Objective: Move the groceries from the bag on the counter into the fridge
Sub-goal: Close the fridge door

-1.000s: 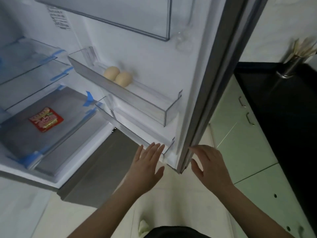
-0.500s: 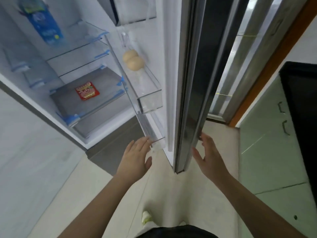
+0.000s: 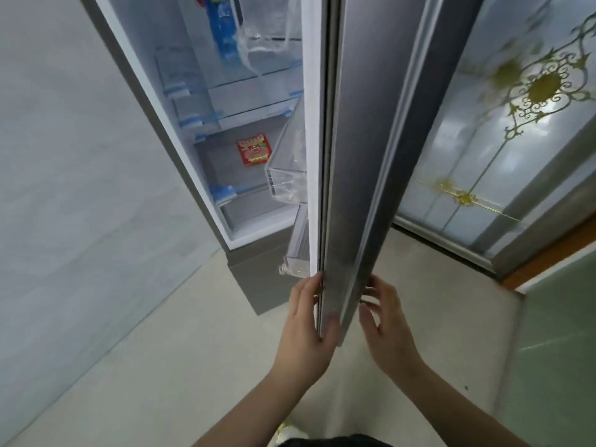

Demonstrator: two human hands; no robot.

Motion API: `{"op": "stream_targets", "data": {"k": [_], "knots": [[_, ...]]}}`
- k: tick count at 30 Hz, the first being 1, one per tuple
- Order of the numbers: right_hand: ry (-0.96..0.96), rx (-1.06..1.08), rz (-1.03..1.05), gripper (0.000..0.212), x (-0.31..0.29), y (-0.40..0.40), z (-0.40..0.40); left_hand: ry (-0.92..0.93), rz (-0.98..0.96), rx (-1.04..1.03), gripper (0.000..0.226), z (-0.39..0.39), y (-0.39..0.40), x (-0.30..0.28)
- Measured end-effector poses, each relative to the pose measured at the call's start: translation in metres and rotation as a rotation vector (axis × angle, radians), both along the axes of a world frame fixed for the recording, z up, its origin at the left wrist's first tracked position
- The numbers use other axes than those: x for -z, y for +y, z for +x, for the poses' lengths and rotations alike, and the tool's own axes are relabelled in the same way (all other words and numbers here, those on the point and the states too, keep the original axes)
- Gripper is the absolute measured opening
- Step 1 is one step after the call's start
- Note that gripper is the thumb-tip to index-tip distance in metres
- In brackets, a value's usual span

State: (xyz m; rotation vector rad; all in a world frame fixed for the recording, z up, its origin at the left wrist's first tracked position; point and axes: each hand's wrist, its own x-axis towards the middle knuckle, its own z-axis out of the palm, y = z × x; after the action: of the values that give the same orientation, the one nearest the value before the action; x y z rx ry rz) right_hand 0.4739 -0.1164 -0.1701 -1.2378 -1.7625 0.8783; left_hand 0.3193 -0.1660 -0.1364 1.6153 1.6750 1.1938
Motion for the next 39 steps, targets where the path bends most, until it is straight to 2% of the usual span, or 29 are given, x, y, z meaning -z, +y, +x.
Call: {"op": "stream_targets", "data": {"k": [6,11,16,19,22,25,30,33,35,39], "knots": [[-0.047,-0.13,-0.008,0.047,-0.009,0.02,-0.056,-0.171,-0.007,-0.127,0.057,-0.064,0.006,0.007],[-0.088,-0.248,0.006,0.042,-0.015,0.044,-0.098,-0.176,0.004,-0.149,0.066,-0.115,0.021,0.01],[-0.172,-0.32,0.081,0.044,-0.031,0.068,-0.138,-0.09,0.02,-0.129,0.073,-0.16,0.038,0.001],[-0.201,-0.306,0.219,0.05,-0.05,0.086,-0.156,0.046,0.193,-0.145,0.069,-0.183,0.05,-0.011],[-0.201,-0.273,0.508,0.051,-0.066,0.113,-0.169,0.281,0.434,-0.131,0.063,-0.2,0.065,-0.028],[-0.281,-0.211,0.714,0.06,-0.082,0.146,-0.181,0.428,0.544,-0.148,0.065,-0.217,0.084,-0.052],[-0.312,-0.136,0.879,0.084,-0.099,0.192,-0.197,0.705,0.542,-0.241,0.088,-0.236,0.11,-0.07],[-0.336,-0.158,0.937,0.095,-0.09,0.207,-0.199,0.9,0.595,-0.245,0.089,-0.238,0.113,-0.064],[-0.333,-0.173,0.986,0.095,-0.083,0.218,-0.201,1.016,0.624,-0.291,0.09,-0.237,0.116,-0.061],[-0.321,-0.166,1.079,0.095,-0.069,0.239,-0.214,0.99,0.581,-0.401,0.086,-0.237,0.13,-0.058]]}}
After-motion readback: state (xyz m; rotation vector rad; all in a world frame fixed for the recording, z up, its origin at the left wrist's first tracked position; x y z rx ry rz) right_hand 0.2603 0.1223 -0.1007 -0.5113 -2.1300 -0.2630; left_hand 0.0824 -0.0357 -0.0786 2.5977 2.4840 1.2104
